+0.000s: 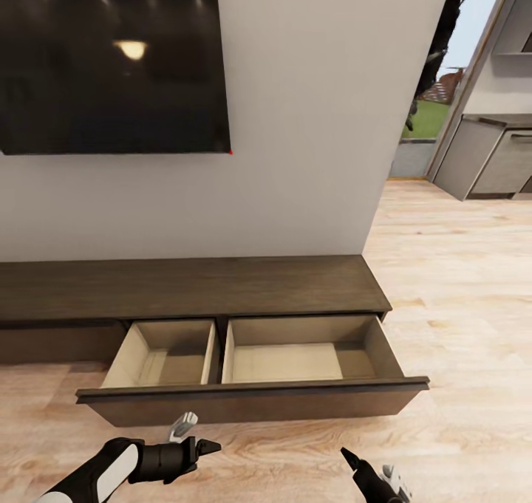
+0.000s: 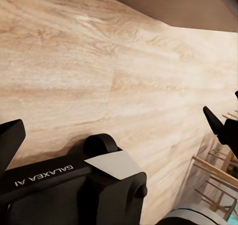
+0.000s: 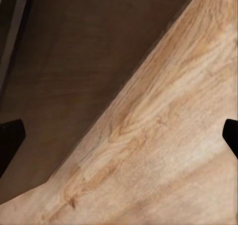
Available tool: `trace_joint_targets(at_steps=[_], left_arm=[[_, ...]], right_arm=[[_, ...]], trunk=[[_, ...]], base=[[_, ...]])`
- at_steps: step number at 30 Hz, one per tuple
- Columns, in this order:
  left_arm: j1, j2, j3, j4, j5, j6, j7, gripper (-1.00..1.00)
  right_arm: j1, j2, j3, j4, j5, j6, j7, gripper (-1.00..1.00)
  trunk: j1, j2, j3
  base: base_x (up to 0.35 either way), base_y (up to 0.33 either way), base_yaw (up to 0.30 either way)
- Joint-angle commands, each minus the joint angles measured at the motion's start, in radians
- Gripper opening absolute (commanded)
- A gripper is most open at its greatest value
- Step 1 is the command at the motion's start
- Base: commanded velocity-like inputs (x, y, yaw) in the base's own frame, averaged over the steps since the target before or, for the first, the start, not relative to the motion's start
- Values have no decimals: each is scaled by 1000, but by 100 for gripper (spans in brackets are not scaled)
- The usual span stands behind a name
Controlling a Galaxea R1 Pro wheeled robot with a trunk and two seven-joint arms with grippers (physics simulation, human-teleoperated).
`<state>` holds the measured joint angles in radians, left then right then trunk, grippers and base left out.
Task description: Place each of the two pumpkins and all three candles from the living room inside a cabinet in the living room (use any cabinet), then make sure every cabinet is closed, and position the cauldron so it is next to a table in the living room.
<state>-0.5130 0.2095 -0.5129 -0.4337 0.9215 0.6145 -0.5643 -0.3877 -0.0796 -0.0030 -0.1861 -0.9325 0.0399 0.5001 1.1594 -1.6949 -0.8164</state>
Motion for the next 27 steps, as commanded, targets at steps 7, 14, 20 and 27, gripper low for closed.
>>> trace_joint_targets(at_steps=[7, 14, 20, 27], left_arm=[[0, -3, -6, 2, 6, -15, 4, 100], [-1, -7, -3, 4, 8, -41, 89, 100], [-1, -16, -1, 4, 16, -82, 248, 100], [-1, -38, 2, 4, 19, -137, 379, 100]], right_arm=[[0, 0, 59, 2, -9, -10, -39, 100], [0, 1, 87, 0, -7, -34, -159, 100], [0, 3, 111, -1, -6, -40, -259, 100], [0, 4, 183, -1, -7, -106, -420, 100]], trunk=[[-27, 49, 21], [-54, 98, 43], [-77, 140, 62], [-104, 189, 84]], base=[[0, 0, 0], [0, 0, 0], [0, 0, 0], [0, 0, 0]])
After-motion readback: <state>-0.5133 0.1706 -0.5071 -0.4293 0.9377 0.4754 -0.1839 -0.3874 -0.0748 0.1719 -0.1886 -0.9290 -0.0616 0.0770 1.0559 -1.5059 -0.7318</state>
